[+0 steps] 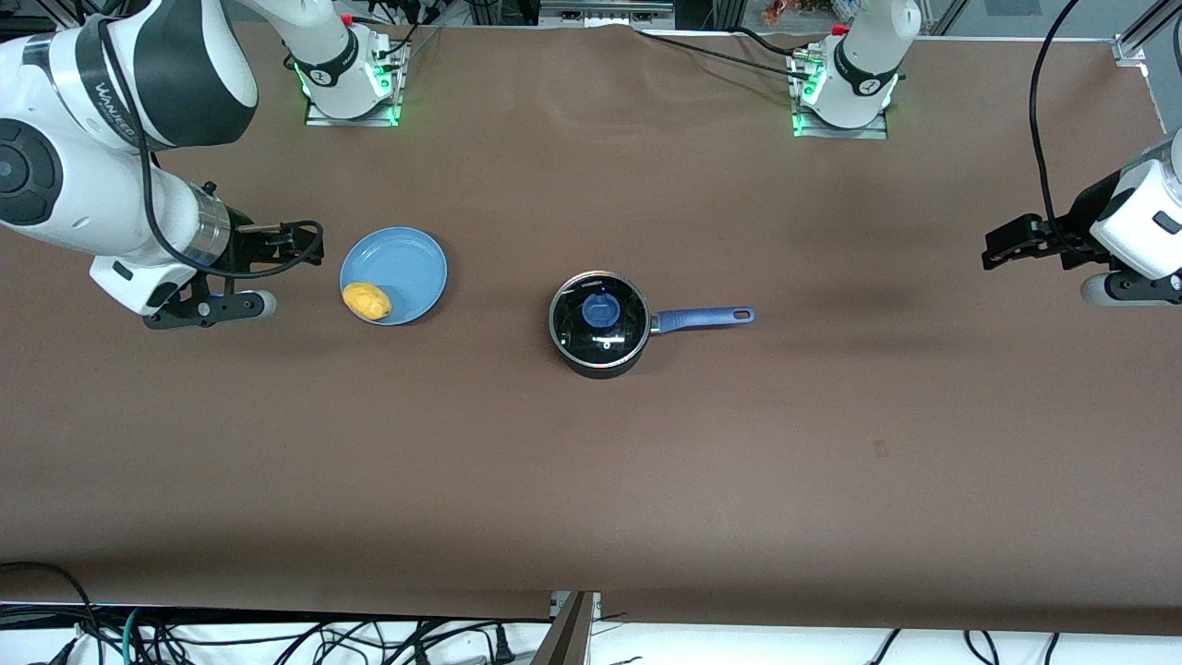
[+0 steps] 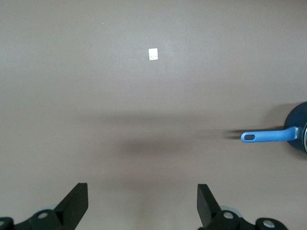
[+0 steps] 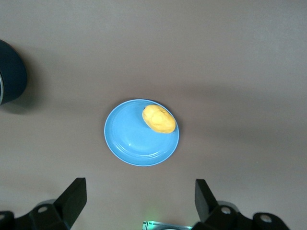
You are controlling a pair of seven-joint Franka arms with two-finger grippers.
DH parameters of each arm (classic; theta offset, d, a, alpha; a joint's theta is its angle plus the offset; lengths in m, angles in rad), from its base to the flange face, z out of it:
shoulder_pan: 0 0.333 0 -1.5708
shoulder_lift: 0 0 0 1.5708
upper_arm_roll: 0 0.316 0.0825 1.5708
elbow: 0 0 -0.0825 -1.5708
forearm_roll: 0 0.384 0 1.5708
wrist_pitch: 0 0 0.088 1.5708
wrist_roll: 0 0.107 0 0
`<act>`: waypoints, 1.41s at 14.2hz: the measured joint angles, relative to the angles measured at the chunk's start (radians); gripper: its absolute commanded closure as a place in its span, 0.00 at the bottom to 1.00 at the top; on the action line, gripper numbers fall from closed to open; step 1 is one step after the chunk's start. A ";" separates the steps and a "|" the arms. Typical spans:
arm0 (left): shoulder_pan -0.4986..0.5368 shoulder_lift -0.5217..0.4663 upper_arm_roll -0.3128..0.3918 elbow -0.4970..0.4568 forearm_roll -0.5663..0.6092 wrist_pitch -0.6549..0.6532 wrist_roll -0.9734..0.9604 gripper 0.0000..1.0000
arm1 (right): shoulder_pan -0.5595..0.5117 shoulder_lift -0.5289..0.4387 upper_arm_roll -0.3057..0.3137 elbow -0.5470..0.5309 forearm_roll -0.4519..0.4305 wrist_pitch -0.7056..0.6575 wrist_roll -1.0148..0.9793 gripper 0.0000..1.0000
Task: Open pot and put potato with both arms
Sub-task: 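Reach the left gripper down to the blue knob of the glass lid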
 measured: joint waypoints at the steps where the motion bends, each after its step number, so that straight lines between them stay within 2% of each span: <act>1: 0.000 0.000 0.000 0.000 0.000 0.000 0.000 0.00 | 0.000 0.001 0.000 0.000 0.000 0.000 0.000 0.00; 6: 0.000 0.001 0.000 0.000 -0.007 0.000 0.000 0.00 | 0.000 0.001 0.000 0.000 0.000 0.000 0.000 0.00; 9: -0.009 0.013 -0.013 -0.001 -0.076 0.003 -0.019 0.00 | 0.002 0.001 0.001 0.001 -0.002 0.002 0.000 0.00; 12: -0.048 0.068 -0.083 -0.006 -0.109 0.097 -0.177 0.00 | 0.002 -0.003 -0.007 0.011 -0.013 0.024 0.000 0.00; 15: -0.142 0.154 -0.171 -0.009 -0.108 0.249 -0.452 0.00 | -0.002 -0.007 -0.080 0.062 -0.015 0.033 0.000 0.00; 18: -0.278 0.247 -0.185 -0.012 -0.057 0.393 -0.628 0.00 | -0.008 -0.010 -0.159 0.094 -0.017 0.008 -0.017 0.00; 20: -0.365 0.309 -0.187 -0.012 0.006 0.462 -0.712 0.00 | -0.030 -0.014 -0.166 0.096 -0.015 -0.008 -0.023 0.00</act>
